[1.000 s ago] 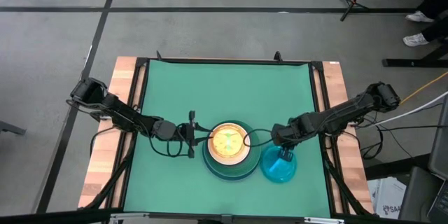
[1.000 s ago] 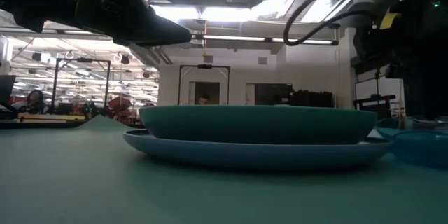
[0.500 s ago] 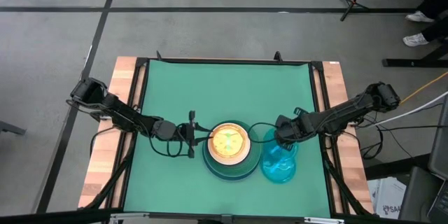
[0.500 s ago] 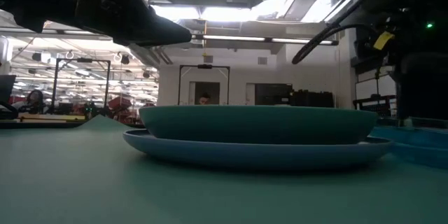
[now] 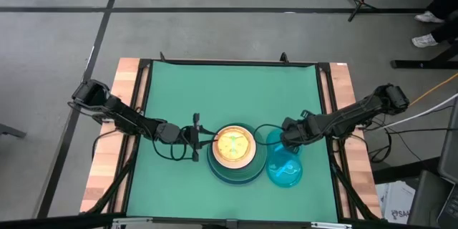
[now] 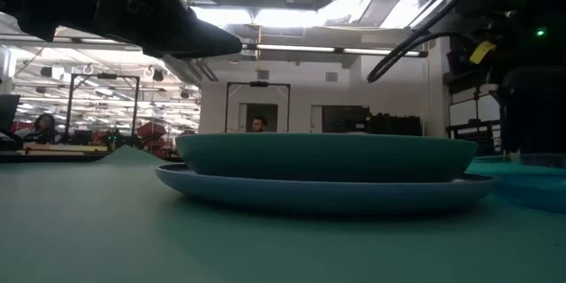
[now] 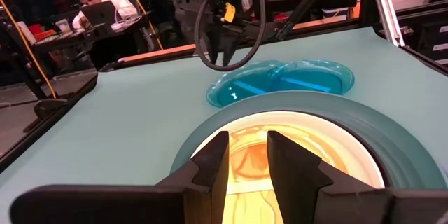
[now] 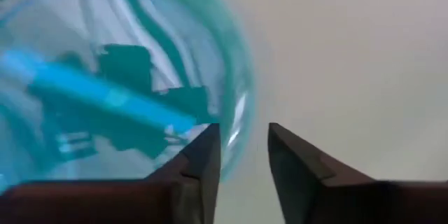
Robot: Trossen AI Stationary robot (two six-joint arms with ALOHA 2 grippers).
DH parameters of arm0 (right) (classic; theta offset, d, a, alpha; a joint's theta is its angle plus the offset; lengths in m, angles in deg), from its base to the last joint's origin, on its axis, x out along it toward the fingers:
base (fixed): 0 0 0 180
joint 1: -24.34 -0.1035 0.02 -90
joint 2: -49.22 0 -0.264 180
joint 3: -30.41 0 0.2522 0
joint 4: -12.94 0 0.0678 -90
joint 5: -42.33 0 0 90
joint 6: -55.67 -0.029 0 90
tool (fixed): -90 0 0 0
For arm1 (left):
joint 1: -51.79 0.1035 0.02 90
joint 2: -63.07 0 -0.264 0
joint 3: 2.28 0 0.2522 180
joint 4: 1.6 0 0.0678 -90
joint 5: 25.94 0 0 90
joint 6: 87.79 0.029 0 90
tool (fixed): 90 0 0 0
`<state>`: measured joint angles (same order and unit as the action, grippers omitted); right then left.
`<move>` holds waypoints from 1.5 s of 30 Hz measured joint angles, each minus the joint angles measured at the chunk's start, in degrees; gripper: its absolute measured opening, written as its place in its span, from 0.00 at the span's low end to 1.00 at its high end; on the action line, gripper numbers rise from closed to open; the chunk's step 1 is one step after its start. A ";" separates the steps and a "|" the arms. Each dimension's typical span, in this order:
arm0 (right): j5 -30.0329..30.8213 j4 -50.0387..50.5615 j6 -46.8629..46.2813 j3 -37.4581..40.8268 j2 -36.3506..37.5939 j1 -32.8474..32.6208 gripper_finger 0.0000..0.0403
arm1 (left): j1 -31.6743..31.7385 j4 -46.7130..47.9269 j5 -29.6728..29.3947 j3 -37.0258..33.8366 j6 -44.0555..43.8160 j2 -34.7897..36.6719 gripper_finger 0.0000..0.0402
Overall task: Stack plastic plates
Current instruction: Stack the top transparent light blue plate on top of the green plate
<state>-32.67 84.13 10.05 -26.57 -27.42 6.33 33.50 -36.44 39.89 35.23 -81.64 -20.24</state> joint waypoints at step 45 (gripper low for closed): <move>12.93 -18.70 3.33 -3.82 -13.70 -27.73 0.33 | 0.00 0.02 0.00 0.00 -0.09 0.00 0.23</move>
<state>-19.74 65.43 13.38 -30.39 -41.12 -21.40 33.50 -36.42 39.89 35.23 -81.73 -20.24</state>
